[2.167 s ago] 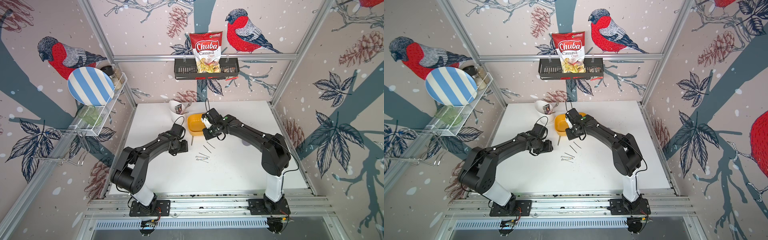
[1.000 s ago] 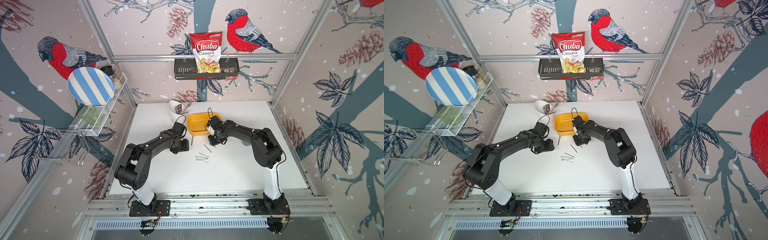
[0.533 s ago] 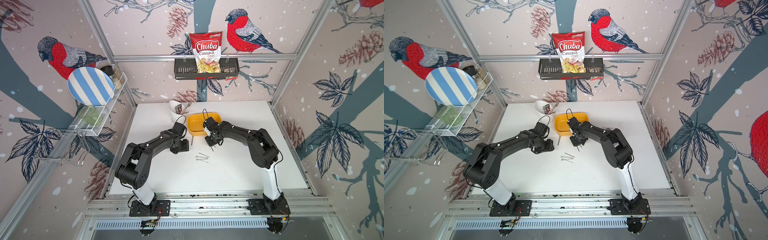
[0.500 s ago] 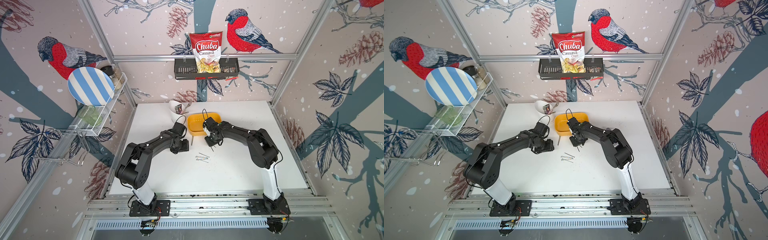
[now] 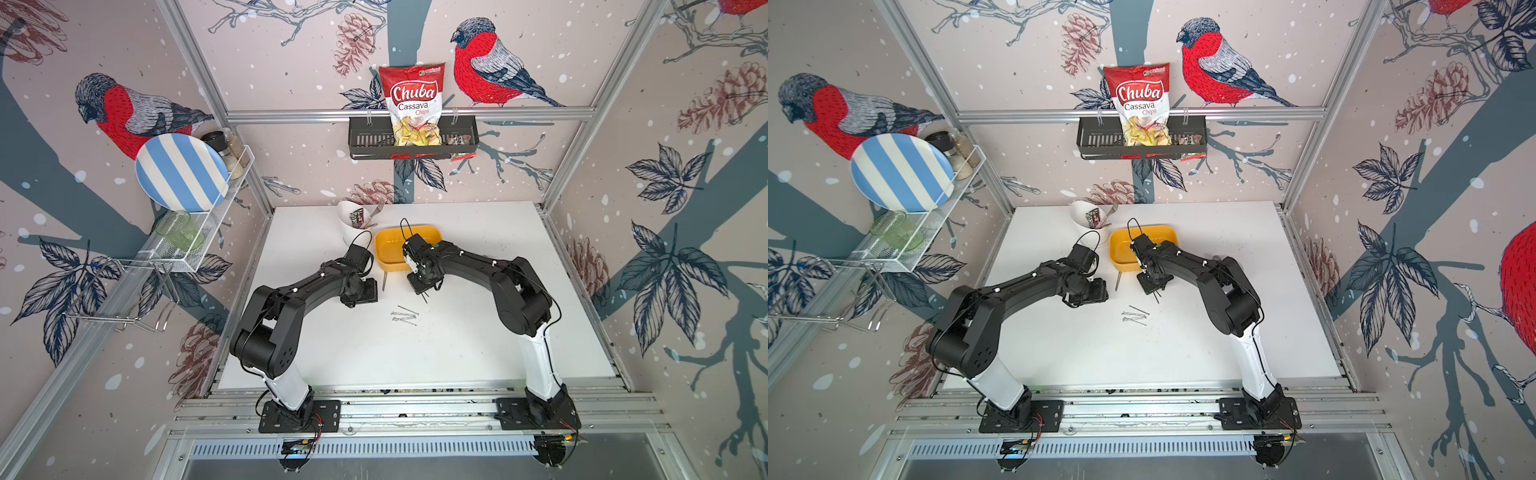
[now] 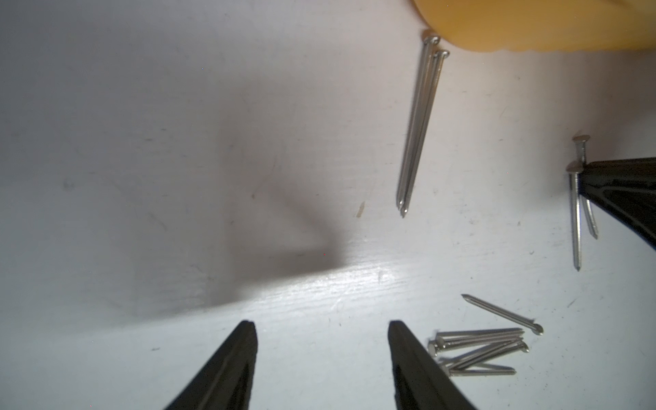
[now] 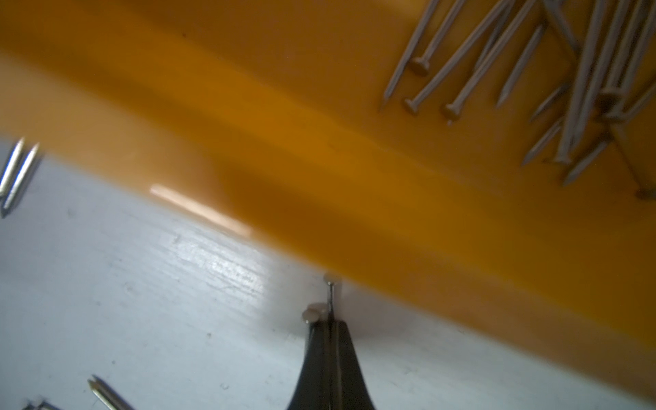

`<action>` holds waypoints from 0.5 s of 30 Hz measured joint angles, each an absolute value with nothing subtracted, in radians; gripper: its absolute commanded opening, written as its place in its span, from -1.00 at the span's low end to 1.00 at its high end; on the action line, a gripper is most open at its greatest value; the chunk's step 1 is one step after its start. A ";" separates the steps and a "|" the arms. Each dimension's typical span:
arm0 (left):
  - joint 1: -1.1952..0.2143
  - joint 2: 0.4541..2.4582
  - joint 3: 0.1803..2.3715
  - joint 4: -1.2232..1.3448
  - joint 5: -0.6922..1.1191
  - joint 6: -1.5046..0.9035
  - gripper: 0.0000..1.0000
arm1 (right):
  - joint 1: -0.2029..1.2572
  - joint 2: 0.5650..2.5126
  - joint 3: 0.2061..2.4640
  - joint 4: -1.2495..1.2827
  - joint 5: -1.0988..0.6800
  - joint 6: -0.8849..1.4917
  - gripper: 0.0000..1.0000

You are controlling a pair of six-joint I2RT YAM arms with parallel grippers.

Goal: Put the nails on the desktop into the storage box
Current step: Pick up the nail from the center of the board.

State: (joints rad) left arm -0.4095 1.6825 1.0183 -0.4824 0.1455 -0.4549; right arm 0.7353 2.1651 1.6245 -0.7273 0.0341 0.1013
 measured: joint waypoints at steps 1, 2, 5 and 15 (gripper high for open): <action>-0.410 1.682 1.018 -0.482 0.146 -0.455 0.24 | 0.736 2.164 1.634 -0.744 0.024 0.102 -1.00; -0.410 1.681 1.018 -0.482 0.146 -0.455 0.24 | 0.737 2.162 1.642 -0.772 0.012 0.104 -1.00; -0.410 1.681 1.018 -0.482 0.145 -0.455 0.24 | 0.738 2.140 1.687 -0.834 -0.017 0.105 -1.00; -0.410 1.687 1.018 -0.481 0.146 -0.455 0.24 | 0.720 2.057 1.823 -0.920 -0.112 0.135 -1.00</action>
State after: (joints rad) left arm -0.4095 1.6867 1.0180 -0.4812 0.1459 -0.4549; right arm 0.7204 2.0571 1.8233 -0.9195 -0.1123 0.1352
